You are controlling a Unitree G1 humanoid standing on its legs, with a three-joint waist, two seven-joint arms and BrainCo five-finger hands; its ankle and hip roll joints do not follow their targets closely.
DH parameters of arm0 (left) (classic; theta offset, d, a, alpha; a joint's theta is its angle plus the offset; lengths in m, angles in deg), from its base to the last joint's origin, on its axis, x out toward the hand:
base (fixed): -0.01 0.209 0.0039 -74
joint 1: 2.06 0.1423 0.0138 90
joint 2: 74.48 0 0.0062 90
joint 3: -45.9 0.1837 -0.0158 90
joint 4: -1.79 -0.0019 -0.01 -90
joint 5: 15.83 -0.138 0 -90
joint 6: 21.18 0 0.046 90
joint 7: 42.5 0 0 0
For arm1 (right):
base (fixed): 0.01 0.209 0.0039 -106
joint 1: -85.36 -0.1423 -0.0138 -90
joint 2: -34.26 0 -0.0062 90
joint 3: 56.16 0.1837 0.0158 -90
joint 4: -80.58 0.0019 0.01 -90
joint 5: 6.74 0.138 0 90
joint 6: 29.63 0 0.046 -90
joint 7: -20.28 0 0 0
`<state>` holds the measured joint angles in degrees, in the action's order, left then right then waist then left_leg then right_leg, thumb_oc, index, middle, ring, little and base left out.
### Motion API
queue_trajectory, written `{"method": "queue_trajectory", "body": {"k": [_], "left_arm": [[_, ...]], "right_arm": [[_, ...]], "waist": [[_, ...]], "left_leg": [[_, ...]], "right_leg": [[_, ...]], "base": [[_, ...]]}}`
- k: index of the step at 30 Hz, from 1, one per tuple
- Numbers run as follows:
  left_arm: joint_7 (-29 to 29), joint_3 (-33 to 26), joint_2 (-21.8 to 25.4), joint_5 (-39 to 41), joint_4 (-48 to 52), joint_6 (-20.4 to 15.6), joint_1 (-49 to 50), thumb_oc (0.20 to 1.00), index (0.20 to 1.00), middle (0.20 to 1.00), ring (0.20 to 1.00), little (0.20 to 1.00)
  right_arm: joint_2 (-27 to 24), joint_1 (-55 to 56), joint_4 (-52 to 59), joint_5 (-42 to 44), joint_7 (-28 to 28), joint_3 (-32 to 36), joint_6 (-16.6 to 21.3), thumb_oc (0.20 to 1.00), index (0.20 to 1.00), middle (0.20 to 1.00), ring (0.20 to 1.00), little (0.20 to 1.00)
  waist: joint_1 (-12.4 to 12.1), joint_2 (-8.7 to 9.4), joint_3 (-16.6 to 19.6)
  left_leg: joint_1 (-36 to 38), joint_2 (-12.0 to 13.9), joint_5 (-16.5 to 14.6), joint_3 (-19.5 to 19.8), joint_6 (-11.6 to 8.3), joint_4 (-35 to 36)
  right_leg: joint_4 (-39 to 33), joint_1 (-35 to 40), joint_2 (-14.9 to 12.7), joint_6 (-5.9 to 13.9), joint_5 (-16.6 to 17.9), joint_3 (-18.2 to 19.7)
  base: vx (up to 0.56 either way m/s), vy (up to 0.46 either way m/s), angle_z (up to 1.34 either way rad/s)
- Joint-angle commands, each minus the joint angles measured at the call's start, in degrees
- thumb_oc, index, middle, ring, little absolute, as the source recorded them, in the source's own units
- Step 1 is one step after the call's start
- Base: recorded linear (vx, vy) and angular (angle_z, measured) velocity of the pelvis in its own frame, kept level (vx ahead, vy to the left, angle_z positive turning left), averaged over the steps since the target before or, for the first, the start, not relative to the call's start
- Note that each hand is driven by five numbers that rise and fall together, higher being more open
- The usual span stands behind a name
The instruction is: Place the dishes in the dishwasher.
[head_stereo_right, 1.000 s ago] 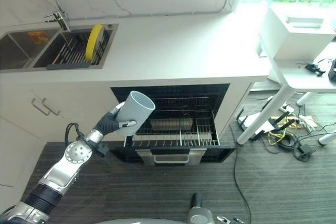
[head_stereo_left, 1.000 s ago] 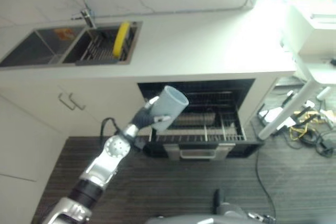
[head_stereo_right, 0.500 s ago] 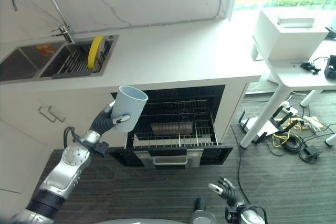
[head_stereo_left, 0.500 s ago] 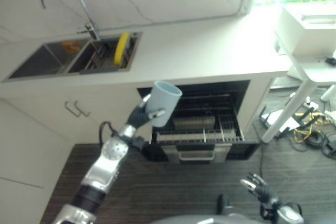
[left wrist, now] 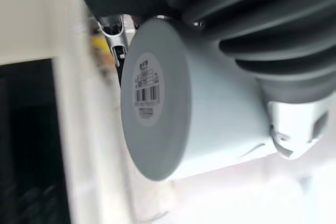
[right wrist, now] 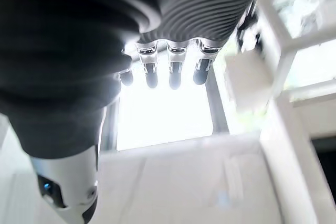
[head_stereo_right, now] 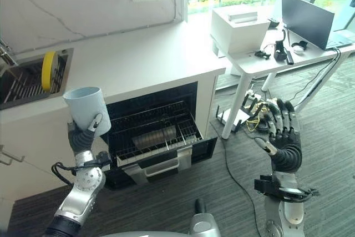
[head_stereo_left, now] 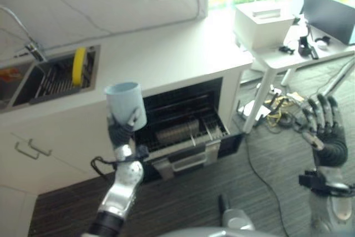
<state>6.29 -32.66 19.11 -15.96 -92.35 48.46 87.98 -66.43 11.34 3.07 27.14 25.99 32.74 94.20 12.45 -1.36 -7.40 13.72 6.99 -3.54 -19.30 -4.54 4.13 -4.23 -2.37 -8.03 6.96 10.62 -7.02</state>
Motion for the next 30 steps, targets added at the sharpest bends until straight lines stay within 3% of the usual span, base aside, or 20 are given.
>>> {"method": "queue_trajectory", "body": {"k": [1,3,4,5,10,20,30], "left_arm": [[4.64,1.03,3.73,-11.02,2.62,-5.05,-4.45,0.200,0.200,0.200,0.200,0.200],[5.19,2.81,3.65,-13.99,2.40,-4.90,-5.88,0.200,0.200,0.200,0.200,0.200],[4.84,4.80,3.63,-17.07,2.74,-2.47,-7.14,0.200,0.200,0.200,0.200,0.200],[6.81,5.86,3.78,-22.13,2.65,-3.06,-7.31,0.200,0.200,0.200,0.200,0.200],[12.32,10.93,5.49,-36.11,1.38,-2.29,-10.39,0.200,0.200,0.200,0.200,0.200],[13.01,14.69,6.45,-41.75,-0.98,-0.64,-11.48,0.200,0.200,0.200,0.200,0.200],[11.21,17.01,6.40,-40.63,-0.24,1.40,-12.06,0.200,0.200,0.200,0.200,0.200]], "right_arm": [[-0.14,-5.95,2.11,5.97,4.03,-4.18,-5.20,1.000,1.000,1.000,1.000,1.000],[0.40,-8.85,2.06,4.76,3.99,-7.05,-6.45,1.000,1.000,1.000,1.000,1.000],[1.06,-12.18,3.04,7.22,5.19,-10.79,-12.86,1.000,1.000,1.000,1.000,1.000],[1.27,-14.06,2.87,10.24,5.97,-12.80,-16.44,1.000,1.000,1.000,1.000,1.000],[2.44,-20.81,0.86,11.85,4.15,-18.87,-19.58,1.000,1.000,1.000,1.000,1.000],[5.10,-28.60,-1.02,11.98,0.09,-23.11,-25.11,1.000,1.000,1.000,1.000,1.000],[7.03,-33.36,-1.30,10.62,-2.86,-25.68,-27.65,1.000,1.000,1.000,1.000,1.000]], "waist": [[-2.03,2.03,1.85],[-2.83,2.19,2.10],[-3.99,2.24,2.37],[-4.87,2.44,2.58],[-7.65,2.90,3.27],[-10.40,2.74,3.58],[-12.09,2.54,3.20]], "left_leg": [[-6.20,-1.08,-2.36,2.84,1.73,-5.83],[-6.19,-0.98,-2.10,3.33,1.40,-5.49],[-5.95,-0.81,-1.71,3.96,0.98,-4.73],[-5.78,-0.74,-1.43,4.40,0.79,-4.13],[-5.35,-0.33,-0.70,5.59,-0.02,-2.62],[-5.22,0.02,0.34,7.54,-0.36,-1.23],[-5.31,0.38,1.01,8.65,-0.51,-0.49]], "right_leg": [[6.51,7.34,-1.11,2.60,-15.35,-2.89],[6.15,7.65,-1.19,2.61,-15.13,-3.56],[5.53,8.14,-1.30,2.62,-14.87,-4.39],[4.89,8.64,-1.37,2.62,-14.66,-5.05],[3.77,9.90,-1.94,2.81,-14.17,-7.37],[3.45,10.88,-1.72,2.47,-14.34,-8.67],[3.62,11.36,-1.79,2.28,-14.65,-9.75]], "base": [[-0.01,-0.059,0.06],[-0.01,-0.057,0.22],[-0.02,-0.069,0.43],[-0.02,-0.067,0.48],[-0.02,-0.063,0.25],[-0.01,-0.020,0.17],[0.01,-0.011,0.14]]}}
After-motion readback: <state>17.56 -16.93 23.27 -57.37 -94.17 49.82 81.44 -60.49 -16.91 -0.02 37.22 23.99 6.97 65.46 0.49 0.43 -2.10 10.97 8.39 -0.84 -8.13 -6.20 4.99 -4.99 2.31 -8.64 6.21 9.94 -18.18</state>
